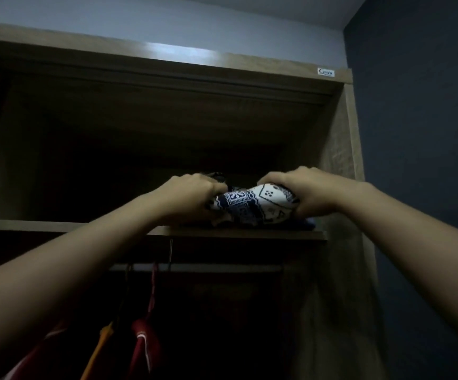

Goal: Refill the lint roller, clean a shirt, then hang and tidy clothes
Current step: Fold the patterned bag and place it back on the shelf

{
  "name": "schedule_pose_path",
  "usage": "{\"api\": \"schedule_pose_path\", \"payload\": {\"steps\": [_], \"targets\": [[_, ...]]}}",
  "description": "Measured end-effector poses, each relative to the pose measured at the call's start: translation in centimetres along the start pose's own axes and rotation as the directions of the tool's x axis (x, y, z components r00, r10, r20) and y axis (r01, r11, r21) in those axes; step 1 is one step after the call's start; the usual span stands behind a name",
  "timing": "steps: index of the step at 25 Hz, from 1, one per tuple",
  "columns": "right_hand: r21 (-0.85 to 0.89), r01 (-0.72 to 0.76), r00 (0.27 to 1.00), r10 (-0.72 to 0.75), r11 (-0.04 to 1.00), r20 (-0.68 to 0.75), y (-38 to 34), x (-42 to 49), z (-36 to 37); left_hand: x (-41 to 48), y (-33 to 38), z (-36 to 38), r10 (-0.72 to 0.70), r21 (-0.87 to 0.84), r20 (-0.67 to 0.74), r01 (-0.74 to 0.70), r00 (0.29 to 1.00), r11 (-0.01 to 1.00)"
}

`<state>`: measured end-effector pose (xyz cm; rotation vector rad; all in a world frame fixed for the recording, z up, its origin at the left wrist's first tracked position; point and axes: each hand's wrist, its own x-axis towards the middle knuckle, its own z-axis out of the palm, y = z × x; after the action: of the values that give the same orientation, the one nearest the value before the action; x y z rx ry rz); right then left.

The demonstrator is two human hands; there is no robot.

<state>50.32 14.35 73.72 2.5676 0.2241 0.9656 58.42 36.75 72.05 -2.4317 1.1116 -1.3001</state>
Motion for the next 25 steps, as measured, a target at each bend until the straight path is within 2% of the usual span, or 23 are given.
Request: {"api": "schedule_pose_path", "payload": {"steps": [4, 8, 10, 12, 13, 15, 19, 22, 23, 25], "targets": [[-0.136, -0.104, 0.979, 0.078, 0.985, -0.188, -0.5, 1.7, 0.9, 2.1, -1.5, -0.7, -0.069, -0.015, -0.106, 0.068, 0.992, 0.998], [-0.203, -0.276, 0.943, 0.224, 0.94, -0.245, -0.8, 4.0, 2.6, 5.1, -1.5, 0.5, -0.072, 0.216, -0.174, 0.109, 0.982, 0.97], [-0.242, -0.332, 0.933, 0.281, 0.912, -0.223, -0.9, 4.4, 3.4, 6.2, -1.3, 1.7, -0.053, 0.279, -0.153, 0.094, 0.987, 0.956], [-0.359, -0.29, 0.957, 0.272, 0.887, -0.1, -1.0, 4.7, 4.0, 6.7, -1.4, 2.7, -0.019, 0.307, -0.039, 0.031, 0.999, 0.951], [-0.379, -0.254, 0.963, 0.268, 0.89, -0.017, -0.9, 4.9, 4.1, 6.6, -1.8, 2.8, -0.01, 0.281, 0.032, 0.0, 0.999, 0.96], [-0.302, -0.229, 0.951, 0.279, 0.925, 0.135, -0.5, 5.0, 3.8, 6.1, -2.6, 2.2, -0.024, 0.165, 0.118, 0.004, 0.993, 0.986], [-0.154, -0.204, 0.922, 0.242, 0.967, 0.301, -0.3, 4.5, 3.5, 4.7, -4.4, 1.9, 0.001, -0.071, 0.249, 0.017, 0.969, 0.997], [-0.053, -0.235, 0.928, 0.24, 0.971, 0.286, -0.3, 4.0, 4.3, 4.1, -4.8, 2.7, -0.041, -0.412, 0.285, 0.161, 0.958, 0.897], [-0.023, -0.249, 0.932, 0.246, 0.968, 0.266, -0.2, 3.9, 4.6, 4.0, -4.8, 3.0, -0.053, -0.443, 0.277, 0.177, 0.959, 0.879], [0.018, -0.261, 0.939, 0.249, 0.965, 0.238, -0.2, 3.6, 5.0, 4.0, -4.6, 3.5, -0.047, -0.376, 0.252, 0.142, 0.967, 0.916]]}}
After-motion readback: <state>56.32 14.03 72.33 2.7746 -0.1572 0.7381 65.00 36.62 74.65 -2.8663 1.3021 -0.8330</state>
